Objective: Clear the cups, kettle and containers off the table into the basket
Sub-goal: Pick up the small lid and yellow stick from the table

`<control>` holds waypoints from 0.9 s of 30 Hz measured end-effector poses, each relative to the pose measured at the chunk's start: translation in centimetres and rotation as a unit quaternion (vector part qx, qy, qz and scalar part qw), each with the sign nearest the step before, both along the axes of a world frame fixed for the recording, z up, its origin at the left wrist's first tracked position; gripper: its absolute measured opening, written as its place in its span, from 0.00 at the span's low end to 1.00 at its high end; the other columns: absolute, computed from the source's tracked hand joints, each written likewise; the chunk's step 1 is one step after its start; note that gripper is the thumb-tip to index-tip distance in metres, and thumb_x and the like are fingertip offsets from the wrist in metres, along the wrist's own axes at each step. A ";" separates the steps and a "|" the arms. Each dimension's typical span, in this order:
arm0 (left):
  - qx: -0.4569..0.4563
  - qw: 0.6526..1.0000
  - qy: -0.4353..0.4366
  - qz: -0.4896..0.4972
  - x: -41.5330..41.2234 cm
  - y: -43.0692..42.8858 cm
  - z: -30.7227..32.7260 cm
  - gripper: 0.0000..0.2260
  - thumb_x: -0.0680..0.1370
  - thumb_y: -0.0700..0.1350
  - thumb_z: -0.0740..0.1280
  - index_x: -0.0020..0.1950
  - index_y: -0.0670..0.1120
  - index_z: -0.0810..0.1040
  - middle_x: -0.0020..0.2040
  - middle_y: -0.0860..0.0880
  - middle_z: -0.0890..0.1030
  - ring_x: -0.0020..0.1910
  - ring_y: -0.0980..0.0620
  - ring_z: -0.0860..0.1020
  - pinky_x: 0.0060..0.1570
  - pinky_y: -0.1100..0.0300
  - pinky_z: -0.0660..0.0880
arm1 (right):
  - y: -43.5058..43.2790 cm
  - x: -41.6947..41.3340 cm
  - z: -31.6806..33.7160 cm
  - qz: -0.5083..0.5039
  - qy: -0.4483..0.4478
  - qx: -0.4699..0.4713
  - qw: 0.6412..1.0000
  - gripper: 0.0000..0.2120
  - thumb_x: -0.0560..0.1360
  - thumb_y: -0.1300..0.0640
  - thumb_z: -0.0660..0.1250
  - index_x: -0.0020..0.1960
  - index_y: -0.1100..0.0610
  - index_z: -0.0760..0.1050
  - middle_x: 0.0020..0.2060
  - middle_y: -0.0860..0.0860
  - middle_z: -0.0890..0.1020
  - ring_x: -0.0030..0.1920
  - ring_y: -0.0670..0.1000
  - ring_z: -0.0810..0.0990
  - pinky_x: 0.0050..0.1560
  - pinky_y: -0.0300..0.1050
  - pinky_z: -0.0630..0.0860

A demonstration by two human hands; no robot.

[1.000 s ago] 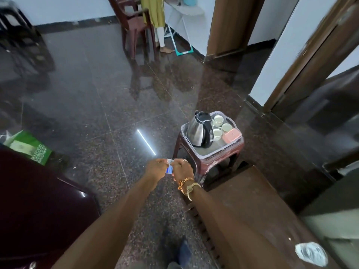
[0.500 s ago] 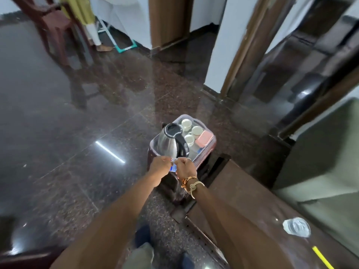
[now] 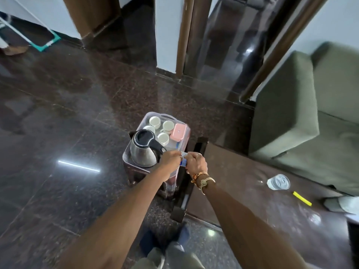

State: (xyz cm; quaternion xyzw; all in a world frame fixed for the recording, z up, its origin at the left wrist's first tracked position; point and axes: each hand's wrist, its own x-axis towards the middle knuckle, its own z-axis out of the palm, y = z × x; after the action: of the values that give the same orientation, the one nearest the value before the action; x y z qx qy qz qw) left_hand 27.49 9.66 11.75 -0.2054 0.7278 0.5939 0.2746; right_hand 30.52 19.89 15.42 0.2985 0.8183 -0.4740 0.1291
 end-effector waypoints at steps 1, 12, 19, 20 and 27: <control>-0.004 1.000 -0.012 -0.004 0.0 0.2 -0.2 0.10 0.63 0.41 0.64 0.36 0.50 0.84 0.46 0.39 0.84 0.48 0.42 0.83 0.55 0.42 0.78 | 0.2 0.1 -0.5 -0.001 -0.006 0.001 1.000 0.23 0.64 0.47 0.56 0.48 0.54 0.84 0.40 0.56 0.84 0.47 0.65 0.83 0.52 0.55 0.80; -0.039 0.999 -0.009 -0.032 -3.9 2.2 0.8 0.14 0.79 0.36 0.62 0.63 0.39 0.79 0.53 0.44 0.80 0.50 0.48 0.78 0.58 0.51 0.78 | 2.5 -4.7 -3.6 0.045 -0.004 -0.007 0.999 0.22 0.67 0.45 0.57 0.47 0.56 0.83 0.38 0.52 0.80 0.48 0.63 0.83 0.53 0.56 0.79; -0.066 0.998 -0.009 0.012 -8.1 3.4 0.2 0.12 0.77 0.34 0.63 0.55 0.42 0.82 0.51 0.43 0.82 0.52 0.43 0.81 0.59 0.46 0.78 | 3.1 -9.3 -5.0 0.029 -0.004 -0.027 0.999 0.22 0.68 0.45 0.59 0.54 0.53 0.83 0.51 0.57 0.85 0.51 0.62 0.82 0.56 0.58 0.79; -0.072 0.997 -0.016 0.013 -8.9 3.4 -0.4 0.10 0.76 0.34 0.63 0.49 0.44 0.82 0.51 0.42 0.82 0.52 0.42 0.81 0.59 0.46 0.78 | 3.1 -9.9 -5.7 0.026 -0.014 -0.029 0.999 0.22 0.68 0.45 0.59 0.54 0.52 0.83 0.51 0.57 0.85 0.51 0.62 0.83 0.56 0.58 0.80; -0.096 0.993 -0.064 -0.035 -13.9 3.0 -5.4 0.10 0.76 0.34 0.63 0.41 0.45 0.80 0.49 0.41 0.82 0.48 0.43 0.80 0.53 0.48 0.79 | 2.6 -13.4 -9.5 -0.010 -0.071 -0.046 0.996 0.17 0.73 0.48 0.62 0.56 0.54 0.82 0.51 0.57 0.85 0.52 0.60 0.82 0.56 0.52 0.79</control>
State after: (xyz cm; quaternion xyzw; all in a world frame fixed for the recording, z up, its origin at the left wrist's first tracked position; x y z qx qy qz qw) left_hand 13.58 12.63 6.37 -0.2422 0.7693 0.4971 0.3201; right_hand 17.10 22.53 5.97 0.3333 0.7812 -0.4900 0.1961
